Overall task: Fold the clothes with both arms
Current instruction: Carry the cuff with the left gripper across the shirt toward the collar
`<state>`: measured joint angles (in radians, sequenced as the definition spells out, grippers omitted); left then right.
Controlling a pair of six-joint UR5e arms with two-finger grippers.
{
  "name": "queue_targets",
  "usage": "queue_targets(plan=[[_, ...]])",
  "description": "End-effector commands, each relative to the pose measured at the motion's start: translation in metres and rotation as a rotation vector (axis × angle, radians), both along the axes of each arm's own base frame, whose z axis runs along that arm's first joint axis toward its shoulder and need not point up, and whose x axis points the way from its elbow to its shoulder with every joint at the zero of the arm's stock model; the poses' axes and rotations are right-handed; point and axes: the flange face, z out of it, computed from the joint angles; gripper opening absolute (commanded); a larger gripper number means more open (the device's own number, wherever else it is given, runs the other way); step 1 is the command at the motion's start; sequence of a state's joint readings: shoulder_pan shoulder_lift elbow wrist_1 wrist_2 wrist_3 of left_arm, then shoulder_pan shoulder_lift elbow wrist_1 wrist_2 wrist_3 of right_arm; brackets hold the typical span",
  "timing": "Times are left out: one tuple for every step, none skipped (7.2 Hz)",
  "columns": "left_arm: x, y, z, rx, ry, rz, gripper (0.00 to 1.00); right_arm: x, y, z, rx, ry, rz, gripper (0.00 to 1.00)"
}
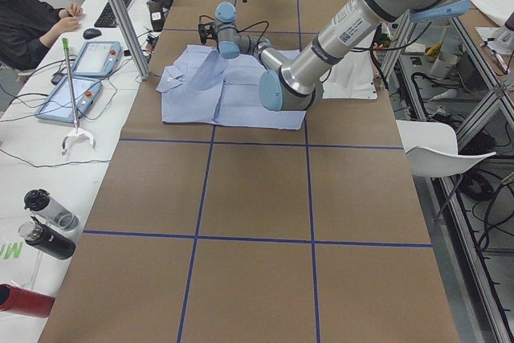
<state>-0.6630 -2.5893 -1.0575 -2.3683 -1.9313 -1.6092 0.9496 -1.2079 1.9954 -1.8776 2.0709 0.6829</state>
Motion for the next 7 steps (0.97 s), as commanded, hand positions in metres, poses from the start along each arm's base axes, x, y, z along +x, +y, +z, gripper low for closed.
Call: queue_targets(plan=[[0.007,0.009,-0.007,0.144,0.05,0.008,0.72,0.0,0.0,0.0,0.0,-0.001,0.001,1.0],[-0.004,0.017,-0.011,0.259,0.165,-0.004,1.0,0.0,0.0,0.0,0.0,0.001,0.002,1.0],[-0.01,0.021,-0.012,0.3,0.218,-0.012,1.0,0.001,-0.001,0.0,0.001,0.001,0.005,1.0],[-0.01,0.021,-0.009,0.301,0.215,-0.011,1.0,0.004,-0.003,-0.001,0.002,0.0,0.009,1.0],[-0.01,0.021,0.0,0.292,0.203,-0.011,1.0,0.004,-0.002,-0.003,0.004,-0.004,0.01,1.0],[-0.01,0.018,0.015,0.255,0.157,-0.008,1.0,0.003,-0.002,-0.005,0.008,-0.007,0.01,1.0],[-0.02,0.024,0.017,0.198,0.083,-0.004,1.0,0.004,0.0,-0.008,0.012,-0.015,0.009,1.0]])
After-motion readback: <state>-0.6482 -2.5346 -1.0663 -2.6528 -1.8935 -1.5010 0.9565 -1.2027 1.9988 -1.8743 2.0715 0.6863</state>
